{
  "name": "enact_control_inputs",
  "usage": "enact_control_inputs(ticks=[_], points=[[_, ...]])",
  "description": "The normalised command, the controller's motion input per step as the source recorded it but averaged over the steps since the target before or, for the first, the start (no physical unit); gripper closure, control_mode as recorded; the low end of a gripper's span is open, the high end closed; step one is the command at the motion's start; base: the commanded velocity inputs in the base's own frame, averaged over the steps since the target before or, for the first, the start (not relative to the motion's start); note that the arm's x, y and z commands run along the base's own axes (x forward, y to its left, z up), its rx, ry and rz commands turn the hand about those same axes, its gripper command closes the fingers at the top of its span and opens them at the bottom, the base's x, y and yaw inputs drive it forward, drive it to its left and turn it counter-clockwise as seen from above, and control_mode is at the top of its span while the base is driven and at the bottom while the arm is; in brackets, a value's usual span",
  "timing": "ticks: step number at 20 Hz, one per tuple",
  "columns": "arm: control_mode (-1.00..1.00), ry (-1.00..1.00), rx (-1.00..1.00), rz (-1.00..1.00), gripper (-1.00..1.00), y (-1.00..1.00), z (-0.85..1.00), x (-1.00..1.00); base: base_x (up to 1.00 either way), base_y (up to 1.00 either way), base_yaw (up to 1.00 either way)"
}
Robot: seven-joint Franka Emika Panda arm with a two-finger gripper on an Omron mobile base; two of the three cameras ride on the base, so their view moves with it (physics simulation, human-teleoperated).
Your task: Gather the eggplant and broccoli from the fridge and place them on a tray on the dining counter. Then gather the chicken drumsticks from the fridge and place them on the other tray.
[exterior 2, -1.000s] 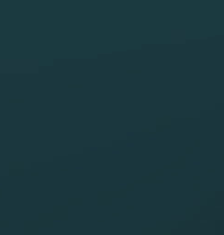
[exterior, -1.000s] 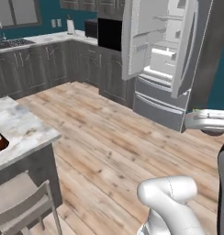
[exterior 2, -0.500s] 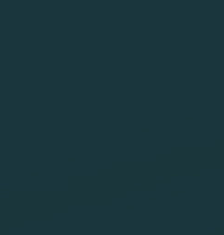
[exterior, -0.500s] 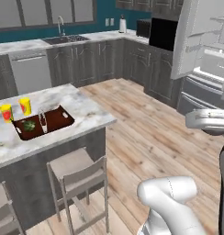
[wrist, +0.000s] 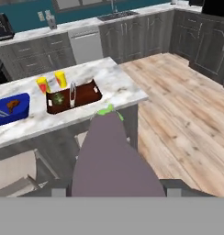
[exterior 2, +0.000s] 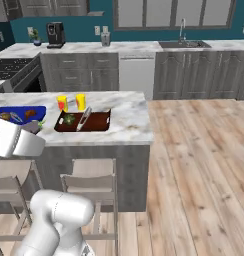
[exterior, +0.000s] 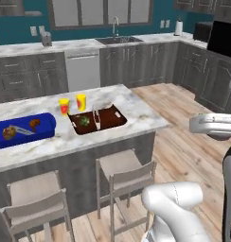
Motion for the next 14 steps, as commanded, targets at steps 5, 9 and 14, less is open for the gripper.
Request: enact_control_inputs(ticks=[5,9,14], points=[[1.0,0.0,0.0,0.0,1.0,0.0,0.0,0.0,0.62,-0.21,0.37],[1.0,0.0,0.0,0.0,1.0,0.0,0.0,0.0,0.34,-0.34,0.38],[1.0,0.0,0.0,0.0,1.0,0.0,0.0,0.0,0.41,-0.47,0.37]])
